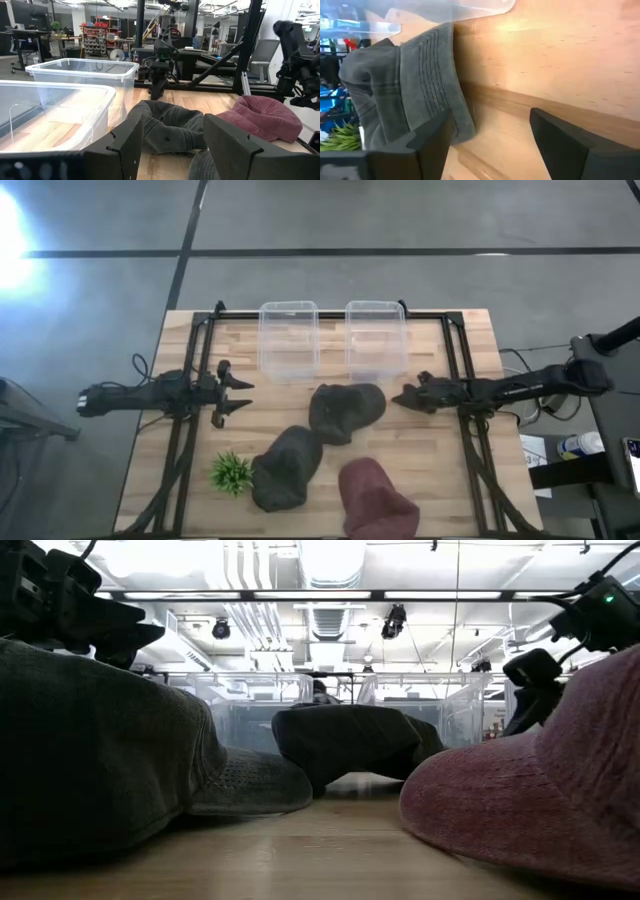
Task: Pick & Place hat
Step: Put the top black cap into the right transparent bin
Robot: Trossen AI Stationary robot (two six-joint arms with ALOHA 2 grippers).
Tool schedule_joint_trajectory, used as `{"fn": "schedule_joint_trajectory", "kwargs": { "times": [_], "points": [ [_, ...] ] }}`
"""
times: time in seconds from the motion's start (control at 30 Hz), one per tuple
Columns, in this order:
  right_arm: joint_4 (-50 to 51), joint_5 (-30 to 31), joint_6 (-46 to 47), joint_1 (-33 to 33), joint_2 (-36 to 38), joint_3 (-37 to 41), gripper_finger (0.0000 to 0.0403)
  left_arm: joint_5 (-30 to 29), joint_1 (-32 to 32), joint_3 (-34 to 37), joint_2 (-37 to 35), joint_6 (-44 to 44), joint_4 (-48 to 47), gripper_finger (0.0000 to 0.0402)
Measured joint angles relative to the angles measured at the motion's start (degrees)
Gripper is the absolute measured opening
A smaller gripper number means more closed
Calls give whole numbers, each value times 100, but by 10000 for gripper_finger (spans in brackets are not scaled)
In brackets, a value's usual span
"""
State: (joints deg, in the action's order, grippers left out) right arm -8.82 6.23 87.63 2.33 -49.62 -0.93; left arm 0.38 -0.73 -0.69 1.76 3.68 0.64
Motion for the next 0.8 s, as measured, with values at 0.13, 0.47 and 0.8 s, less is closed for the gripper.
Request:
{"fn": "schedule_joint_trajectory", "kwargs": {
  "times": [0.13, 0.47, 0.8],
  "points": [
    [-176, 142, -200, -9, -691, -295, 281, 0, 0, 0, 0, -2, -1, 202],
    [-354, 323, -878, 22, -2567, -1437, 284, 0, 0, 0, 0, -1, 0, 202],
    [-2384, -204, -1819, 22, -3647, -1795, 278, 0, 2, 0, 4, -2, 9, 202]
  ]
}}
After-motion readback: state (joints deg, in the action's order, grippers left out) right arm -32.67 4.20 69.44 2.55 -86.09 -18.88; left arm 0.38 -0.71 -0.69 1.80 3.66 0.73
